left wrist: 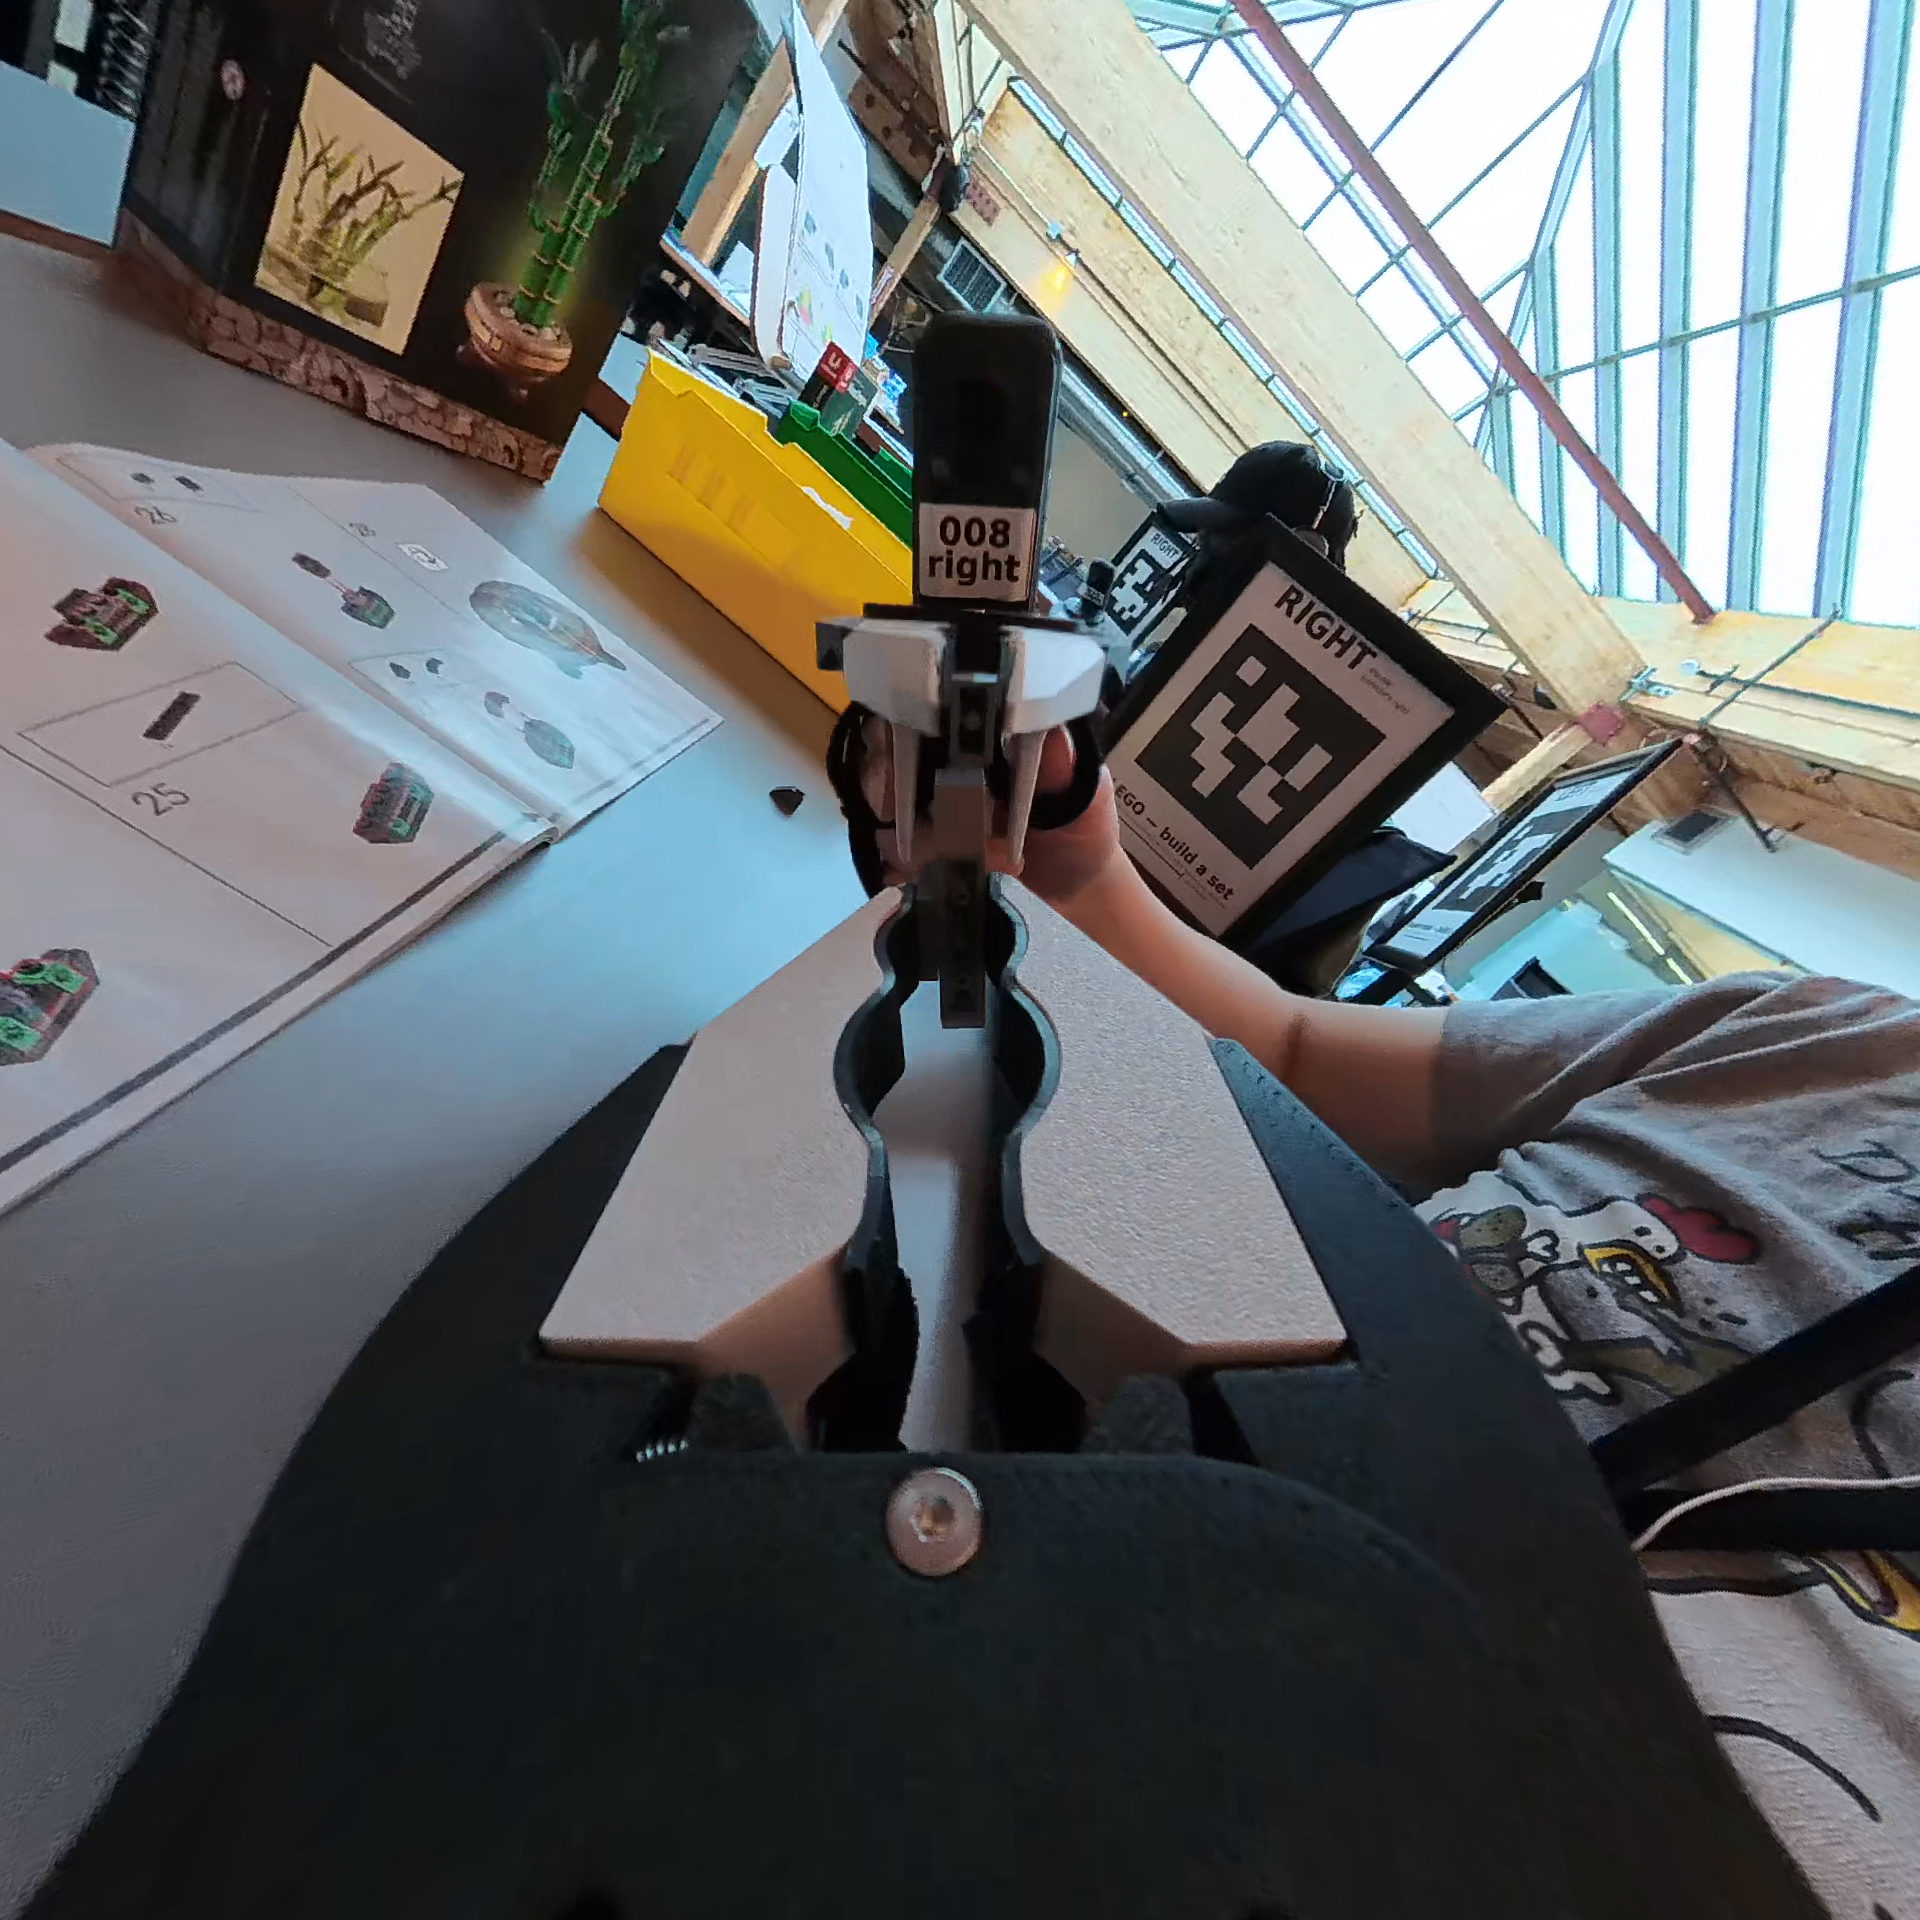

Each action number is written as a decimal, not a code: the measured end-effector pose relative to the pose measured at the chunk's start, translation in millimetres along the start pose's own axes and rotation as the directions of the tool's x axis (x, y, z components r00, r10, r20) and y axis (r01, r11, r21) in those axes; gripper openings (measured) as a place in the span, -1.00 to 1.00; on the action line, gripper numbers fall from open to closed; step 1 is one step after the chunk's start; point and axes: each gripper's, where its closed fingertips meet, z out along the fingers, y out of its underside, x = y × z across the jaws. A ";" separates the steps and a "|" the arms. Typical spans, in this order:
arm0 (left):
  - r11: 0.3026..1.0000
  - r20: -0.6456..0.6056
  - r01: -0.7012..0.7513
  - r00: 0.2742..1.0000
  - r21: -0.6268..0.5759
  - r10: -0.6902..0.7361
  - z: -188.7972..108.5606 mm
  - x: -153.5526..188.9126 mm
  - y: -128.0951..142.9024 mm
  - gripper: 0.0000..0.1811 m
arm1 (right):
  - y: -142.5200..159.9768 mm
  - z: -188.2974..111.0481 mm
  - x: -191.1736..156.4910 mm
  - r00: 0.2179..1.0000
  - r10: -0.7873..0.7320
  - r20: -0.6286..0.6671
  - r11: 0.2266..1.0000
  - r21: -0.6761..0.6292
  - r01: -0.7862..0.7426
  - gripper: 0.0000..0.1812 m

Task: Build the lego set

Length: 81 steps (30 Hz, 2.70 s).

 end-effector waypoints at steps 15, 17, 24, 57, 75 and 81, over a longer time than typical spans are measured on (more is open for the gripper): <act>1.000 -0.019 -0.013 1.000 -0.013 0.012 -1.0 3.2 1.5 -0.90 | 12.0 10.1 -1.9 1.000 -0.001 -0.012 1.000 0.005 0.001 -0.93; 1.000 -0.019 -0.019 1.000 -0.023 0.018 -1.2 3.7 2.8 -0.90 | 13.3 9.8 -2.5 1.000 0.015 0.005 1.000 -0.004 -0.015 -0.94; 0.997 -0.018 -0.027 0.999 -0.073 0.026 -2.2 3.4 9.8 -0.90 | 20.9 9.6 -2.4 0.998 0.058 0.041 0.997 -0.046 -0.056 -0.93; 0.980 -0.052 -0.060 0.997 -0.189 0.051 -1.4 9.7 27.2 -0.90 | 37.0 6.8 -10.8 0.995 -0.037 0.089 0.986 -0.157 0.051 -0.93; 0.972 0.008 -0.075 0.997 -0.224 0.078 -2.0 0.8 31.7 -0.90 | 41.1 7.8 -3.8 0.992 -0.122 -0.005 0.973 -0.196 0.119 -0.93; 0.965 -0.023 -0.085 0.996 -0.249 0.082 1.0 6.0 36.7 -0.90 | 44.9 4.5 -9.5 0.994 -0.074 0.078 0.973 -0.213 0.089 -0.93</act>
